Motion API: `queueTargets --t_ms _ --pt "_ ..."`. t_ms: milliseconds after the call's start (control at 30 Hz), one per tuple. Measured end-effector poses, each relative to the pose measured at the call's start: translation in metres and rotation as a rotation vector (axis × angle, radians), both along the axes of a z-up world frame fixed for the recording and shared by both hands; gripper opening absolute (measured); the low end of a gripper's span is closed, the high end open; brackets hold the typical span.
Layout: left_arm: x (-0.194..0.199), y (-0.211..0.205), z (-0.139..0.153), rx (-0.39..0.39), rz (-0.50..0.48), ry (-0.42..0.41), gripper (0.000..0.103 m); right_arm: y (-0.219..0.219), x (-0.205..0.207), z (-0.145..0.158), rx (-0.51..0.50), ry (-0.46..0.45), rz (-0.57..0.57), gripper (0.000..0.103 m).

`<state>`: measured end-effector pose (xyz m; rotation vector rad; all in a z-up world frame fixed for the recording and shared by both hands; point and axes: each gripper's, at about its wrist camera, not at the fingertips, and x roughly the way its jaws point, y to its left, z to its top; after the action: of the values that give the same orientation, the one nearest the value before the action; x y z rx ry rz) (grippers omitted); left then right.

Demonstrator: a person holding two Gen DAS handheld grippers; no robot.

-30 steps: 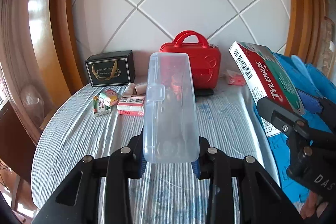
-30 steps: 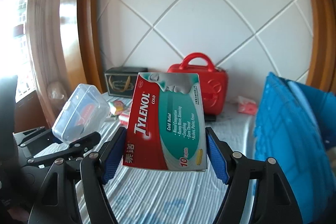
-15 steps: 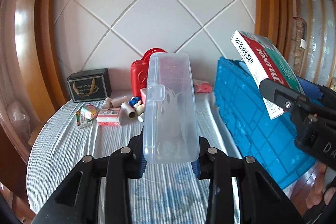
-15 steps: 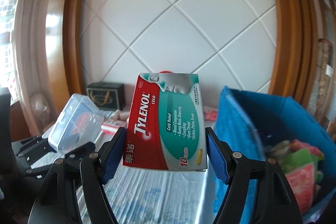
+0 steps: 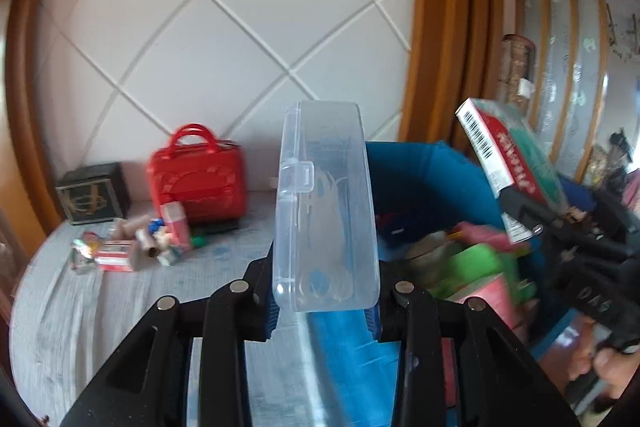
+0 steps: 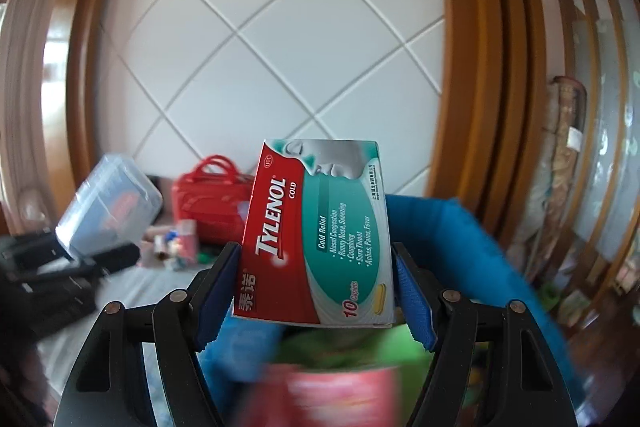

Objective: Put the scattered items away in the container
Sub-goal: 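Lift the clear case and Tylenol box and carry both over the blue bin, then open both tools to drop the clear case and Tylenol box into the bin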

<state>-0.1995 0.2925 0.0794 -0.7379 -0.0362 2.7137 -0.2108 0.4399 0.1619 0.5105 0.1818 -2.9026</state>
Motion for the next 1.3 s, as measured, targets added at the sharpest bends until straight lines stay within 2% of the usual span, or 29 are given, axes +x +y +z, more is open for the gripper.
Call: queueTargets --t_ms 133,267,400,567,633,800,900,1000,1200,1300 --pt "-0.024 0.064 0.029 0.012 -0.060 -0.051 0.032 0.061 -0.035 0.012 0.020 -0.046 0.011 0.073" --pt "-0.069 0.128 0.043 -0.031 -0.060 -0.141 0.032 0.100 -0.096 0.006 0.053 -0.146 0.003 0.073" --pt "-0.136 0.169 0.014 -0.119 0.006 -0.268 0.032 0.127 -0.156 -0.022 0.012 -0.299 0.008 0.073" --pt "-0.192 0.197 -0.048 -0.241 0.060 -0.371 0.032 0.126 -0.203 -0.064 0.077 -0.362 -0.007 0.073" --pt "-0.204 0.204 -0.073 -0.285 0.064 -0.413 0.032 0.129 -0.220 -0.084 0.071 -0.417 -0.008 0.073" --pt "-0.227 0.209 -0.118 -0.310 0.071 -0.504 0.032 0.131 -0.245 -0.141 0.131 -0.525 -0.022 0.073" --pt "-0.232 0.210 -0.136 -0.332 0.065 -0.553 0.032 0.135 -0.251 -0.160 0.122 -0.585 -0.006 0.073" --pt "-0.232 0.208 -0.140 -0.298 0.045 -0.578 0.032 0.134 -0.250 -0.167 0.123 -0.602 -0.008 0.074" --pt "-0.231 0.208 -0.144 -0.312 0.059 -0.603 0.040 0.137 -0.251 -0.177 0.140 -0.634 -0.013 0.075" --pt "-0.227 0.208 -0.138 -0.322 0.068 -0.581 0.047 0.137 -0.249 -0.177 0.144 -0.642 -0.012 0.083"
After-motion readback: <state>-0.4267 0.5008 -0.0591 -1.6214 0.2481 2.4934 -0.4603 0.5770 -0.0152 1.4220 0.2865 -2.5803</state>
